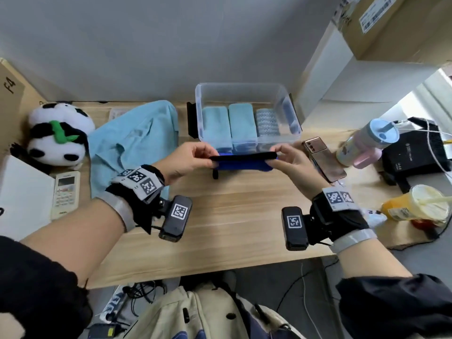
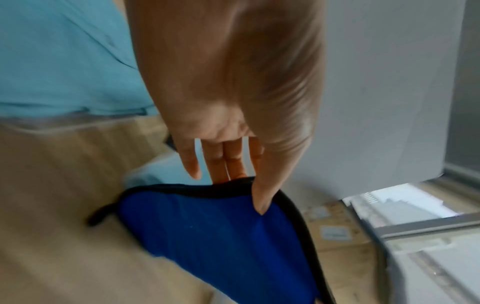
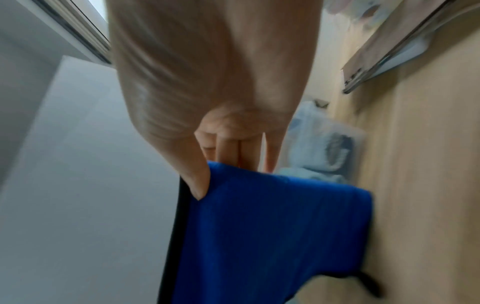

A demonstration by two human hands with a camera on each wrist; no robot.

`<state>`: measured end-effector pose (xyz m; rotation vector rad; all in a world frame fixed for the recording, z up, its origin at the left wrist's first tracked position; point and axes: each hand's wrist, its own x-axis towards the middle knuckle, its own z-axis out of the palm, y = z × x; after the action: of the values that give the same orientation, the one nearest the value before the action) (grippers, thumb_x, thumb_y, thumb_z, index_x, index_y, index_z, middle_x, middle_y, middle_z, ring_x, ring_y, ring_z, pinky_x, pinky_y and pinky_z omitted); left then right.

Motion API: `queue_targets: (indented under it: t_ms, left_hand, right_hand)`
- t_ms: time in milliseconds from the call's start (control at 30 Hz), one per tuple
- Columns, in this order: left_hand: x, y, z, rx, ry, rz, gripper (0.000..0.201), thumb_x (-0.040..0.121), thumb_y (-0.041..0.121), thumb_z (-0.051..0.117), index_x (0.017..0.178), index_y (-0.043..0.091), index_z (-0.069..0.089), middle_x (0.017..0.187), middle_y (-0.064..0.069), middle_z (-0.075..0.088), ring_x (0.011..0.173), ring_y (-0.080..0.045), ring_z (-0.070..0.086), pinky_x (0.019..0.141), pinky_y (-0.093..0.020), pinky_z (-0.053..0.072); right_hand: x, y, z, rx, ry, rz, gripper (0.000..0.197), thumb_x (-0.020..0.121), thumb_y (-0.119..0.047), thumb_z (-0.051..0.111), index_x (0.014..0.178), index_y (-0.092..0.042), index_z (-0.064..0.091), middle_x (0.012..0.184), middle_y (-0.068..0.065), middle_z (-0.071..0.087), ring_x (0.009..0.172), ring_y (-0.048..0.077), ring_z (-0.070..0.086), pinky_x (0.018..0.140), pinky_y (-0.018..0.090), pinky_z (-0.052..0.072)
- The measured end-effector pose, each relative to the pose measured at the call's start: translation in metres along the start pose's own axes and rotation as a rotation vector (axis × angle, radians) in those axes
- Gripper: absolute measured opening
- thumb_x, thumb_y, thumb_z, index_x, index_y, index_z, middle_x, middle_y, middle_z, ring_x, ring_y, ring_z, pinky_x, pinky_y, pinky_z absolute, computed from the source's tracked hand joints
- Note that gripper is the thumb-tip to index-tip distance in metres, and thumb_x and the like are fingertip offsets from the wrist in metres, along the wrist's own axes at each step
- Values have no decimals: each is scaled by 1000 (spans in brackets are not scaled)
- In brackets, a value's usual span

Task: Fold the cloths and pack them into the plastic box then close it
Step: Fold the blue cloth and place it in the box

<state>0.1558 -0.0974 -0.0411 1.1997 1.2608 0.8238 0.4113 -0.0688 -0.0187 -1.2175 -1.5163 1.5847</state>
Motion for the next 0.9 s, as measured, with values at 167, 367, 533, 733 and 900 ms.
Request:
queue_targets:
  t_ms: [167,367,533,733,900]
  left_hand:
    - [-20,-79,25,128,-214,-278,26,77,-10,66,77,15,62,68,7,63,58,4,57,63,-11,45]
    - [-42,-139,40,189,-385,-510,24,80,-6,64,80,18,62,77,0,60,68,-13,53,61,-21,44]
    - [-49,-154,44,292,-593,-536,18,81,6,69,95,17,67,86,8,64,75,-1,58,79,-20,44]
    - [-34,-132,42,155,-476,-614,11,91,17,56,86,18,65,82,4,67,63,4,64,56,-11,41]
    - [7,-127,31,107,166,-528,18,91,10,54,106,8,64,80,-1,61,65,-8,56,56,-17,43]
  right_hand:
    - [-25,90,5,-146,-211,401,27,85,11,55,77,-13,48,69,1,57,60,0,55,62,10,40]
    - [-47,148,24,-242,-387,632,29,85,10,54,76,-16,48,66,5,51,61,10,48,62,15,40]
    - [-48,154,36,-316,-539,670,23,84,0,64,78,-21,58,76,-4,62,63,-9,56,67,4,39]
    - [-33,150,30,-325,-419,721,14,92,-17,57,82,-15,67,85,-4,69,64,0,62,61,8,47]
    - [4,158,19,-299,143,694,12,92,-17,54,91,-10,63,80,0,65,61,8,57,54,19,44]
